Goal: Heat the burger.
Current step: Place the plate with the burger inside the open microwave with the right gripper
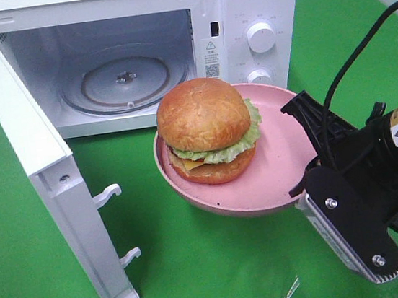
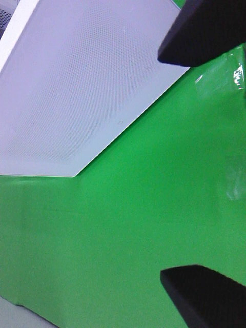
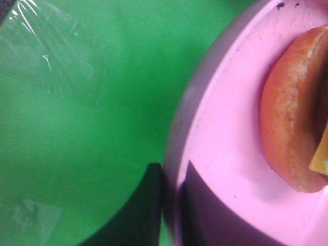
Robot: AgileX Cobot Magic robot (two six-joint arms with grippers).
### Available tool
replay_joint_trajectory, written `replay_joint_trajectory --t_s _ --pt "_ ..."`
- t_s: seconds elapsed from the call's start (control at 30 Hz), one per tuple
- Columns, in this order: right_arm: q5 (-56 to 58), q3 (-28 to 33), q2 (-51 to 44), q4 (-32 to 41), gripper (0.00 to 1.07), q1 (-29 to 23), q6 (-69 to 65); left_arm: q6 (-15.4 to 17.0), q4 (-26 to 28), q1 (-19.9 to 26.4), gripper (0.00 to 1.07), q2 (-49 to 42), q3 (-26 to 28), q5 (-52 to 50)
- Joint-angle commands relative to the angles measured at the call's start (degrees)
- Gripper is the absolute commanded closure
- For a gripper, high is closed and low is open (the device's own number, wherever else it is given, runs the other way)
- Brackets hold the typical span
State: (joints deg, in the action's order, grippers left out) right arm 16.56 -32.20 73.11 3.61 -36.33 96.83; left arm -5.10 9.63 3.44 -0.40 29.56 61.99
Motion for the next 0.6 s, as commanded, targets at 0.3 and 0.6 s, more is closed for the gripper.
replay_joint_trajectory --t_s 0.3,0.6 --pt "1.2 -6.8 4.1 -0.3 1.07 0.2 -1.8 0.2 0.2 -0.2 0.09 -0.8 -0.1 -0.6" --pt "2.1 -11.2 8.4 -0.5 1.07 0.2 -2.3 0.2 0.2 -0.2 0.09 -0.8 -0.1 -0.6"
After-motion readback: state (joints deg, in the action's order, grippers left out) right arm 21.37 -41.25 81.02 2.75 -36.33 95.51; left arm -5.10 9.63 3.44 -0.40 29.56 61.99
